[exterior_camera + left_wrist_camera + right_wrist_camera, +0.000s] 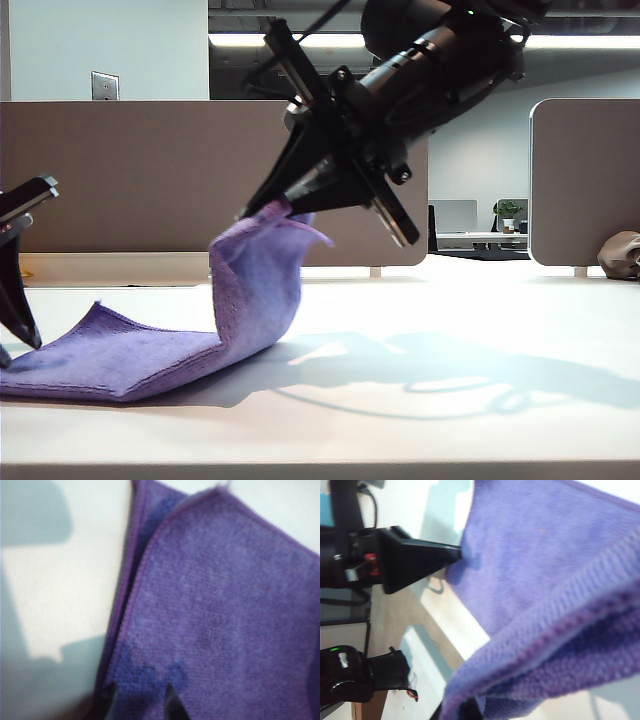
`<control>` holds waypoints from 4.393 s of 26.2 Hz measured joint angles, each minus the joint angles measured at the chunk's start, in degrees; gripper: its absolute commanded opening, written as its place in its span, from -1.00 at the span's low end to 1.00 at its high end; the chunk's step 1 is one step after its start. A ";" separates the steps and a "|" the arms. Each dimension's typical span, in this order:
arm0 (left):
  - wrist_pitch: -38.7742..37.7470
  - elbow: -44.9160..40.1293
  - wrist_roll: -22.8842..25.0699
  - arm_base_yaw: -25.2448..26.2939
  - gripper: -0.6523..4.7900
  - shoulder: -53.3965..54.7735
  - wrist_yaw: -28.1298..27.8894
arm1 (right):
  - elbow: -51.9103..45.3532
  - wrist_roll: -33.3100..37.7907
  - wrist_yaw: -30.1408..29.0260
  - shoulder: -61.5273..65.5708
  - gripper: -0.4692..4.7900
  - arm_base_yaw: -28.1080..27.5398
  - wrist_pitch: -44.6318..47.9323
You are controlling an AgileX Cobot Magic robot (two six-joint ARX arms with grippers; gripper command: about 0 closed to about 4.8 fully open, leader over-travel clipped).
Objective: Fold the bottom of the cloth upward, then fold it vertically to form a square shape.
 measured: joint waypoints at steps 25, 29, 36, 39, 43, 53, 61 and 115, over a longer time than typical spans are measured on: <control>4.57 0.79 -3.52 -11.47 -0.31 5.38 4.55 | 0.02 0.17 -5.40 -0.02 -0.83 0.61 1.79; 4.42 0.15 -5.60 -11.45 -0.32 2.47 4.55 | 0.02 0.17 -5.40 0.00 -0.83 0.63 2.38; 5.84 0.22 -6.54 -11.43 -0.32 0.04 3.93 | 0.04 1.18 -6.19 2.05 -0.83 1.86 4.63; 5.97 0.20 -6.54 -11.43 -0.32 -0.76 3.96 | 0.02 1.84 -6.12 2.27 -0.83 2.51 5.99; 6.29 0.22 -7.61 -11.43 -0.30 -1.53 3.50 | 0.07 3.26 -6.14 2.23 -0.83 2.58 8.00; 4.59 0.81 -7.96 -11.39 -0.25 -1.77 -1.57 | 0.07 4.15 -6.62 2.23 -0.83 2.47 7.98; 4.39 5.75 -7.87 -11.41 -0.28 -7.34 -5.68 | 0.09 5.81 -9.25 2.54 -0.83 2.67 11.23; -5.33 7.21 -2.80 2.89 -0.32 -16.74 -1.49 | 3.72 7.80 -1.95 11.93 0.67 2.78 6.34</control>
